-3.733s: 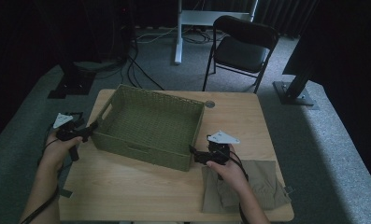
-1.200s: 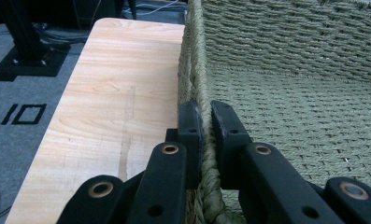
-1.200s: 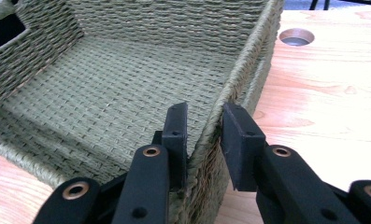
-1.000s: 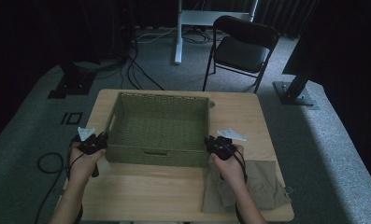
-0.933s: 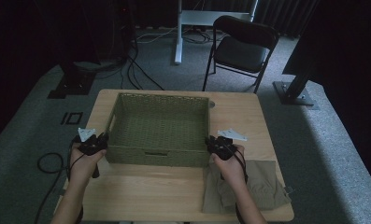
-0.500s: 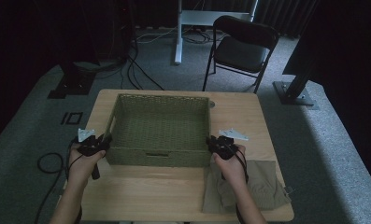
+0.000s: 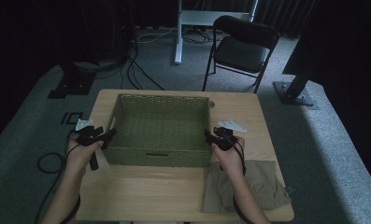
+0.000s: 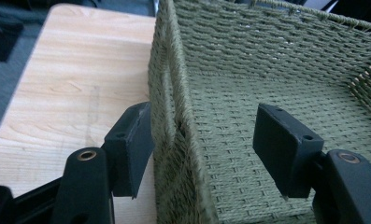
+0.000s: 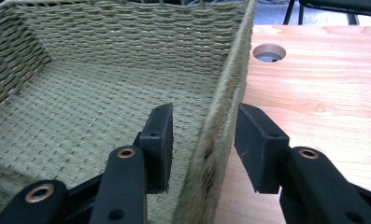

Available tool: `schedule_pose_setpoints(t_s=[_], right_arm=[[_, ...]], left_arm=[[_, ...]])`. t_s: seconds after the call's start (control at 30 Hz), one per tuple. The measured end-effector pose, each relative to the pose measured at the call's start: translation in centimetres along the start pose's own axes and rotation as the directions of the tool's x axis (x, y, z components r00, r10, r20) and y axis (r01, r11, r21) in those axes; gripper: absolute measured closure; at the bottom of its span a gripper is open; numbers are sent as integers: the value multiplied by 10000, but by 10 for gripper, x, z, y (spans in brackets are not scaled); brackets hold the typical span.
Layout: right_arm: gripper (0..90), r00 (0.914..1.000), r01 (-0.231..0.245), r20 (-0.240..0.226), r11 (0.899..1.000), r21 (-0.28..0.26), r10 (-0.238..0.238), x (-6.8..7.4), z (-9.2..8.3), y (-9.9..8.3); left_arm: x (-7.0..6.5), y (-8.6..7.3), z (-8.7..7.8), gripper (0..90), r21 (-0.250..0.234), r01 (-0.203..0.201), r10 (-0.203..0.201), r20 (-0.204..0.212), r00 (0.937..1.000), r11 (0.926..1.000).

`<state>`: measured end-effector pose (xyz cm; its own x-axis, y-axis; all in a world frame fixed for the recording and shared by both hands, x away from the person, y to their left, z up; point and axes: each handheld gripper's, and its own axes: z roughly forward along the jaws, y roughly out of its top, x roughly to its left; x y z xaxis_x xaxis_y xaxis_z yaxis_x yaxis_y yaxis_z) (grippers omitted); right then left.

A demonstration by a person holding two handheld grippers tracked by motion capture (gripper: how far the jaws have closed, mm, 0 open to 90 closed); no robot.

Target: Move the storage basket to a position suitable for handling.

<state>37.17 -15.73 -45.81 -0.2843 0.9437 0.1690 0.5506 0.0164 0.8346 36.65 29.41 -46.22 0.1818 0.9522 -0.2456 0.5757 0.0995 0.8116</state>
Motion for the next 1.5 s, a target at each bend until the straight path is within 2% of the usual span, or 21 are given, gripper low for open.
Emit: schedule_pose_setpoints(t_s=[0.1,0.13,0.23,0.33,0.4,0.43,0.5,0.57,0.6,0.77,0.8,0.9,1.17,1.3,1.5], right_arm=[[599,9997,-241,7,9996,156,241,-2,6,0],[634,9996,-297,39,9994,175,297,-3,8,0],[637,9994,-319,113,9994,123,318,-3,9,-1],[664,9996,-225,163,9995,212,221,-1,8,-1],[676,9997,-200,174,9994,290,195,-1,8,0],[727,9998,-115,171,9991,419,108,1,8,1],[747,9997,8,237,9987,518,-20,4,8,3],[757,9994,9,347,9981,610,-31,6,8,4],[760,9993,-77,368,9980,632,53,6,8,4],[772,9983,-99,586,9970,763,55,8,9,6],[775,9978,-112,667,9969,781,59,9,10,7],[782,9966,-167,821,9966,807,100,8,13,10],[784,9964,-470,740,9950,878,406,1,17,15],[789,9954,-520,844,9944,918,442,-3,21,19],[790,9948,-573,900,9937,968,486,-10,24,23]], left_arm=[[-2,0,1,398,-207,-120,116,-205,9997,9997],[-4,-1,1,416,-257,-71,65,-233,9997,9996],[-7,-2,1,451,-408,-73,53,-492,9988,9991],[-11,0,1,502,-126,-288,279,-682,9973,9995],[-12,1,2,583,-2,-300,299,-735,9968,9995],[-16,3,3,604,218,-455,475,-1005,9938,9987],[-17,5,3,641,320,-476,512,-1239,9910,9984],[-17,5,3,752,332,-642,686,-1581,9850,9974],[-16,5,3,794,340,-599,646,-1628,9845,9976],[-18,5,4,809,382,-660,718,-1813,9808,9971],[-20,5,6,809,448,-746,819,-1928,9778,9962],[-22,6,9,813,431,-805,877,-2057,9747,9958],[-25,9,16,814,245,-548,586,-2031,9774,9982],[-28,10,21,814,179,-412,439,-2006,9787,9990],[-32,13,27,814,175,-391,417,-1936,9802,9991]])
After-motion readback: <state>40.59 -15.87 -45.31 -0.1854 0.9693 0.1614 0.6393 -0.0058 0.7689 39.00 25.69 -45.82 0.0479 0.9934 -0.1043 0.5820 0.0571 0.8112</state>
